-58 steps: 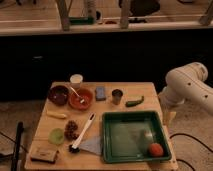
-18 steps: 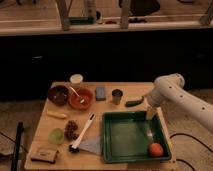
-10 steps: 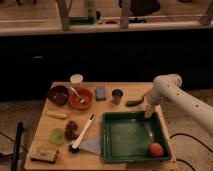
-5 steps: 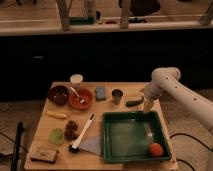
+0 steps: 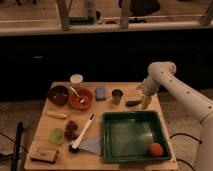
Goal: Place pepper in tray
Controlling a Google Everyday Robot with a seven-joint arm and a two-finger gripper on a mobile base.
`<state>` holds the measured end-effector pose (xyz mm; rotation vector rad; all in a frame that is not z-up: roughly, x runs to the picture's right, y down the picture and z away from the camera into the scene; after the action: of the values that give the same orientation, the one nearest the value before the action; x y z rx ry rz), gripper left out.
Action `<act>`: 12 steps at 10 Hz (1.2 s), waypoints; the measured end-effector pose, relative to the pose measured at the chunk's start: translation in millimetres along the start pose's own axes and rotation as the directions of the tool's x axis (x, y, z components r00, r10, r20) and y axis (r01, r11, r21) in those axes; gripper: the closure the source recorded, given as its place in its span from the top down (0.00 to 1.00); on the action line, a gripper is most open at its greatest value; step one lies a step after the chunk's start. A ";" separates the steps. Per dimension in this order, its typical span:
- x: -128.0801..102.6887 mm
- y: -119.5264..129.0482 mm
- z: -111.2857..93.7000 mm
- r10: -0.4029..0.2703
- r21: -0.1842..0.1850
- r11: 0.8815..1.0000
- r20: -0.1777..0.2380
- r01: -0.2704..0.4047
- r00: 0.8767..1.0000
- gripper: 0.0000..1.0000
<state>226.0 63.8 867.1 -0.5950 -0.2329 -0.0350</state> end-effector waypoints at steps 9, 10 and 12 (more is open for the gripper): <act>3.2 -12.6 35.6 -0.109 -0.080 0.991 -0.032 0.106 0.994 0.80; 3.9 -15.6 38.1 -0.112 -0.083 0.991 -0.030 0.109 0.993 0.80; 10.2 -16.3 46.5 -0.108 -0.093 0.990 -0.028 0.105 0.994 0.80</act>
<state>224.7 76.6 915.8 -0.6719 -0.2318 -0.1589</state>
